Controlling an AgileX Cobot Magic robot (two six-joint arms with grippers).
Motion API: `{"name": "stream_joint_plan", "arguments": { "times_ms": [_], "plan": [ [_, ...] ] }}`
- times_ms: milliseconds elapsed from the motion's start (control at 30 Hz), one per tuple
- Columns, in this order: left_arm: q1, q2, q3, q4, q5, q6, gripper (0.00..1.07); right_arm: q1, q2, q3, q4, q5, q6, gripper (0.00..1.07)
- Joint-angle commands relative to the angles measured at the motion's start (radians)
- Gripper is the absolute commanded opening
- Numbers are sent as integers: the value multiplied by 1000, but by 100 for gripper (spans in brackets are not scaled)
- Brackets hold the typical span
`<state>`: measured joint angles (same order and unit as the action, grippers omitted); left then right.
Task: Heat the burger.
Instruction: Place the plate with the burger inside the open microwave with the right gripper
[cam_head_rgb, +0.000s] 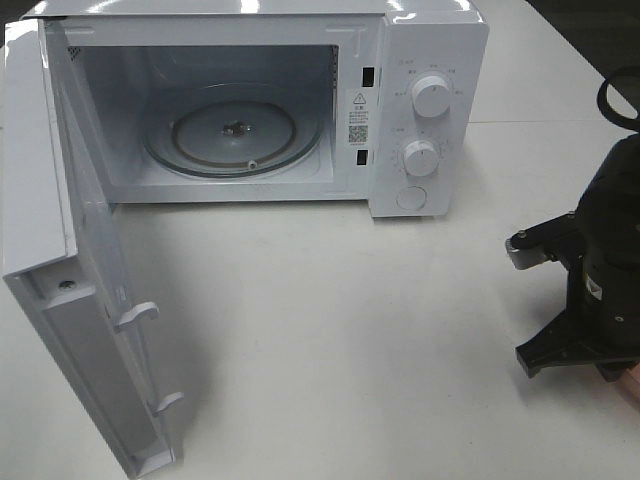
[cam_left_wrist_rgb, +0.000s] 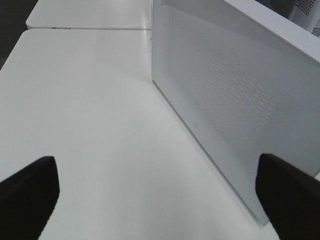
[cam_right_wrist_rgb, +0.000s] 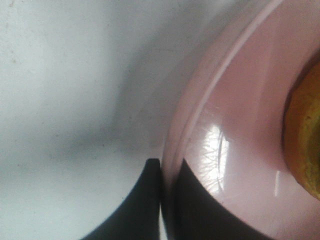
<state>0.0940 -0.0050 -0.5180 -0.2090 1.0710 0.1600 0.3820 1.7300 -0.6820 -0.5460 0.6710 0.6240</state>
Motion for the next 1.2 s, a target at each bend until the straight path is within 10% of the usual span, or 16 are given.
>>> {"name": "stream_joint_plan", "arguments": {
  "times_ms": [33,1200],
  "plan": [
    [3,-16,2,-9,2,-5,100,18,-8,-1,-59,55,29,0],
    [3,-16,2,-9,2,-5,100,141,-225,-1,-78,249,9,0]
  ]
}}
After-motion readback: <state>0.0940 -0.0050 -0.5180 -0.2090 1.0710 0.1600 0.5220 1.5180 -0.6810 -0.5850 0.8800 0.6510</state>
